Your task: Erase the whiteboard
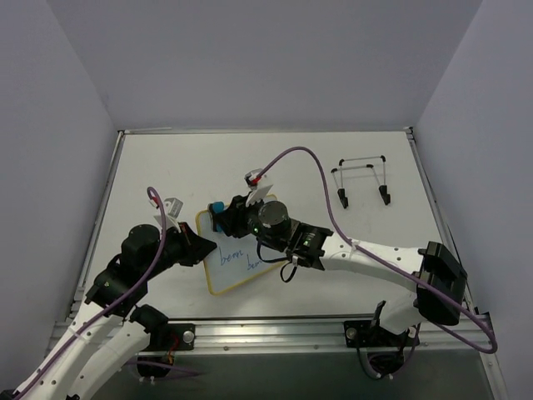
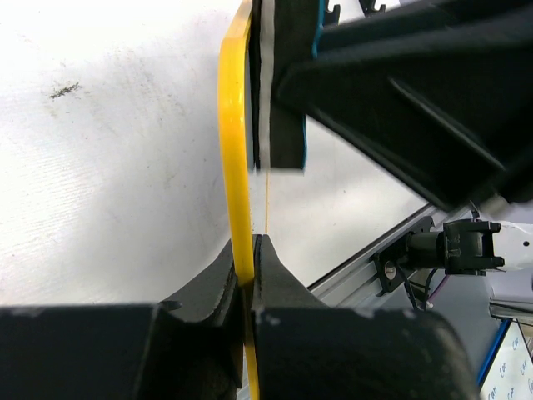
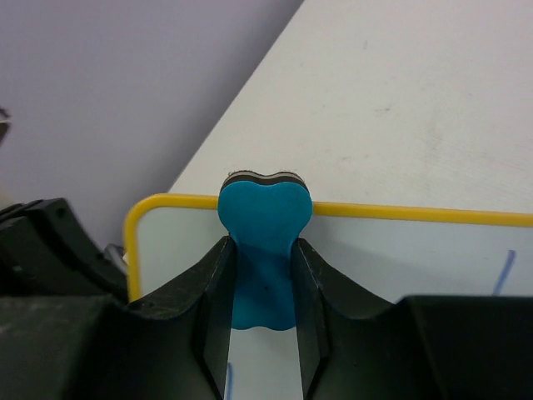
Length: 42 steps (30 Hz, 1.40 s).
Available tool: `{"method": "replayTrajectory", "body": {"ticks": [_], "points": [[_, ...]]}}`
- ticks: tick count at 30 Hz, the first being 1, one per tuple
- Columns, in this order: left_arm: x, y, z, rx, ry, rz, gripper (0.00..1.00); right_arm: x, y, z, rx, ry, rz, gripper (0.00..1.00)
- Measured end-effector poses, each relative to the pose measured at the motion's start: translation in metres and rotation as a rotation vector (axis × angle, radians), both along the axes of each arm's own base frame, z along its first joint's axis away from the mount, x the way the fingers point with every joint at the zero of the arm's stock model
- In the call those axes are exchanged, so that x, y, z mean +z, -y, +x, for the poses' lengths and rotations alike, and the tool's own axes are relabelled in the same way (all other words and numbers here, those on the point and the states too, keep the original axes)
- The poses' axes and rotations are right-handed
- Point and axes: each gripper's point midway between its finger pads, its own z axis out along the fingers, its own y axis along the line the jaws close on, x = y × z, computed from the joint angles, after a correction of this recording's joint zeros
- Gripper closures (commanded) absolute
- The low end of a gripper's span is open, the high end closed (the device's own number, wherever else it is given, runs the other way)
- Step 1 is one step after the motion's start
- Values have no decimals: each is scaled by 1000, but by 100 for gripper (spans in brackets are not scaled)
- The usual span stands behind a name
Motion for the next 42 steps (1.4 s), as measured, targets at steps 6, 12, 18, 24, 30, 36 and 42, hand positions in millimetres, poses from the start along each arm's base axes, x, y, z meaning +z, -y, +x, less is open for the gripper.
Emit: {"method": "replayTrajectory", "body": {"ticks": [6, 12, 18, 24, 30, 36, 42], "points": [[0, 0, 0, 6, -6, -4, 98, -28, 34, 33, -75, -34, -12, 97], [0, 0, 0, 14, -17, -7, 98, -48, 58, 57, -103, -59, -21, 97], [0, 0, 0, 21, -26, -17, 98, -71, 82, 77, -134, -87, -29, 98], [3, 1, 0, 16, -22, -22, 98, -96, 108, 91, -176, -125, -57, 99], [6, 3, -1, 3, -16, -22, 98, -104, 115, 93, -180, -132, -70, 99], [7, 2, -1, 4, -18, -18, 98, -101, 107, 84, -184, -110, -73, 99], [9, -3, 3, 34, -11, -3, 98, -88, 74, 48, -122, -73, -61, 100]]}}
